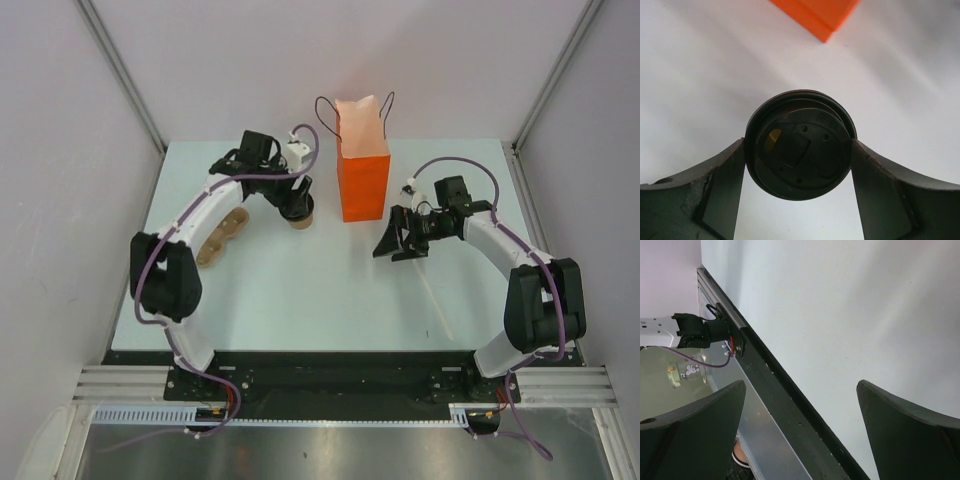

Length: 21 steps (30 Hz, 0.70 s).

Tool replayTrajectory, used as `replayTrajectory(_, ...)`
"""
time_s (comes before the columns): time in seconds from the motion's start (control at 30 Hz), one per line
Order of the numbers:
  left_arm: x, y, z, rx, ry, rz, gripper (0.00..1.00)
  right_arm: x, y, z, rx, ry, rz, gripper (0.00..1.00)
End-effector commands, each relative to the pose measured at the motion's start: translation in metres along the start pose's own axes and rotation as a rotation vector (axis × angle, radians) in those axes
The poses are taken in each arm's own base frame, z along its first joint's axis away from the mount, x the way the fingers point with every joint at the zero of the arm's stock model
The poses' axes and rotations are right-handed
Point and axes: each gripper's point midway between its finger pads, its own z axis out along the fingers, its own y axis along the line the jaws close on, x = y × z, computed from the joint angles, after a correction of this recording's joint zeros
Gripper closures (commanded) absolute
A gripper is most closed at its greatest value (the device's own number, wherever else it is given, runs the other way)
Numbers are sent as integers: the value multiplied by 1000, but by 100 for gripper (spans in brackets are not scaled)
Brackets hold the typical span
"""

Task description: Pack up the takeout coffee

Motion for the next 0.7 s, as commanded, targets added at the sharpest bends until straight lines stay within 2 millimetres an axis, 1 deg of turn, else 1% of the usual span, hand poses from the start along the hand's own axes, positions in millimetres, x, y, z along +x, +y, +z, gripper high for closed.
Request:
replayTrajectory(0.0,-13,40,14,-18,-36,-84,55,-6,8,-7,-14,-35,-31,0)
replayTrajectory(0.03,-19,51,11,-38,-53,-92,55,-6,7,-7,-13,-36,-30,0)
replayTrajectory(0.1,-14,61,21,-45,-36,-114,55,-6,6,-8,-10,-38,-29,0)
replayTrajectory(0.13,-13,68,22,-56,-35,-122,55,-6,7,-8,-12,-38,-32,0)
replayTrajectory(0.17,-11,71,25,-60,-31,-126,55,-7,7,-7,-12,-38,-31,0)
replayTrajectory(0.2,-5,74,31,-63,-15,-134,55,-7,7,-8,-13,-39,-31,0)
replayTrajectory(0.27,1,81,34,-82,-2,-144,55,-7,6,-7,-13,-39,-29,1)
replayTrajectory(0.37,11,85,40,-78,18,-166,54,-8,7,-7,-15,-41,-31,0)
replayTrajectory(0.47,17,88,42,-79,27,-180,49,-8,7,-7,-13,-40,-30,0)
replayTrajectory(0.57,17,87,41,-77,27,-183,38,-7,7,-7,-17,-39,-29,0)
replayTrajectory(0.6,16,87,40,-75,25,-186,30,-7,7,-7,-17,-41,-29,0)
replayTrajectory(0.67,12,87,37,-75,16,-182,23,-8,8,-8,-19,-42,-32,0)
